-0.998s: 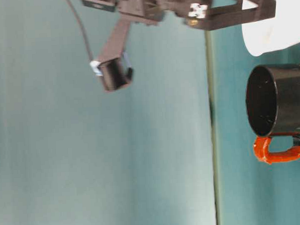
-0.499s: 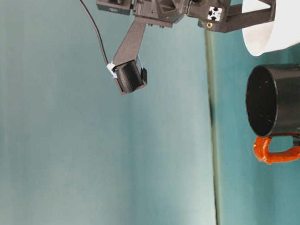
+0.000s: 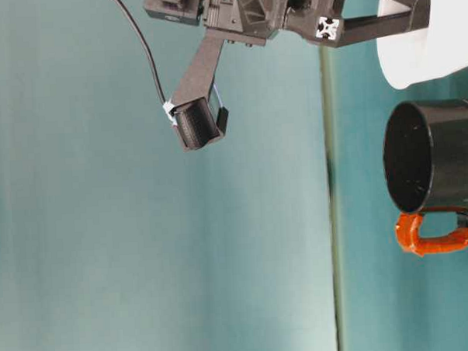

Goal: Put the paper cup into the moved red handle cup holder.

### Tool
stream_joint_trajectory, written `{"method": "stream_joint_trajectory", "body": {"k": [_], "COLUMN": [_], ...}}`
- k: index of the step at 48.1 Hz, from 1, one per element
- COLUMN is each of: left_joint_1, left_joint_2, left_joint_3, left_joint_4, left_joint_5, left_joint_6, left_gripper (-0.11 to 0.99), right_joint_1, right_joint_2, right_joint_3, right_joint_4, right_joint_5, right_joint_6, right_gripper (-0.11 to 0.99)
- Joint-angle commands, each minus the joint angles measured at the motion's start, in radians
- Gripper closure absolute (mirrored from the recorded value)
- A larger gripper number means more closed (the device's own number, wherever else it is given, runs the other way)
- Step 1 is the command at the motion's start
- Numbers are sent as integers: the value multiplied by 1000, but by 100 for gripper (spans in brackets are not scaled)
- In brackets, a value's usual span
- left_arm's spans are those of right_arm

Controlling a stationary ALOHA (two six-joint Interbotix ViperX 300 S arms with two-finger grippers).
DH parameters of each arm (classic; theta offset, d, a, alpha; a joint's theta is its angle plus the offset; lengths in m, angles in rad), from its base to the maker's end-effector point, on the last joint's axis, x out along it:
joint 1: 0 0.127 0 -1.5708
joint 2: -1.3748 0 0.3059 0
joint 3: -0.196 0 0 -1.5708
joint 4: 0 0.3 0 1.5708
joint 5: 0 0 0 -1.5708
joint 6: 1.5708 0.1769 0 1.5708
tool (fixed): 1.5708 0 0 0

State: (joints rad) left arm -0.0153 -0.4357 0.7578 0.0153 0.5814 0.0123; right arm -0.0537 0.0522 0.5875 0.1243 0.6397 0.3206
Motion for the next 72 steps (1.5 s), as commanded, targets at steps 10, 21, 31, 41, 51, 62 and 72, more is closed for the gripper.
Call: {"method": "stream_joint_trajectory", "body": {"k": [10,21,31,41,51,62,72], "left_joint_1": [-2,-2,-2,-2,-2,-2,-2], "left_joint_2": [-5,-5,-5,-5,-6,-5,-6], "left_joint_3": [-9,-9,-11,-12,-14,-15,-15], "left_joint_4": [2,3,3,3,3,3,3], "left_joint_5": [-3,-3,-3,-5,-3,-5,-3], "left_joint_6": [0,-2,0,0,-2,-2,-2], "left_gripper": [-4,-4,-4,-4,-4,-4,-4], "right_joint_1": [-2,-14,-28,-26,-26,-26,-28], "right_joint_2": [-29,-163,-287,-305,-287,-196,-57], "right_joint_3": [-29,-123,-215,-230,-250,-354,-456], "right_joint_4": [9,2,-15,-15,-18,-78,-98], "right_joint_5": [54,258,402,446,402,342,354], "right_joint_6": [3,3,3,3,-3,-12,-40], "right_gripper": [99,99,99,99,99,99,99]}}
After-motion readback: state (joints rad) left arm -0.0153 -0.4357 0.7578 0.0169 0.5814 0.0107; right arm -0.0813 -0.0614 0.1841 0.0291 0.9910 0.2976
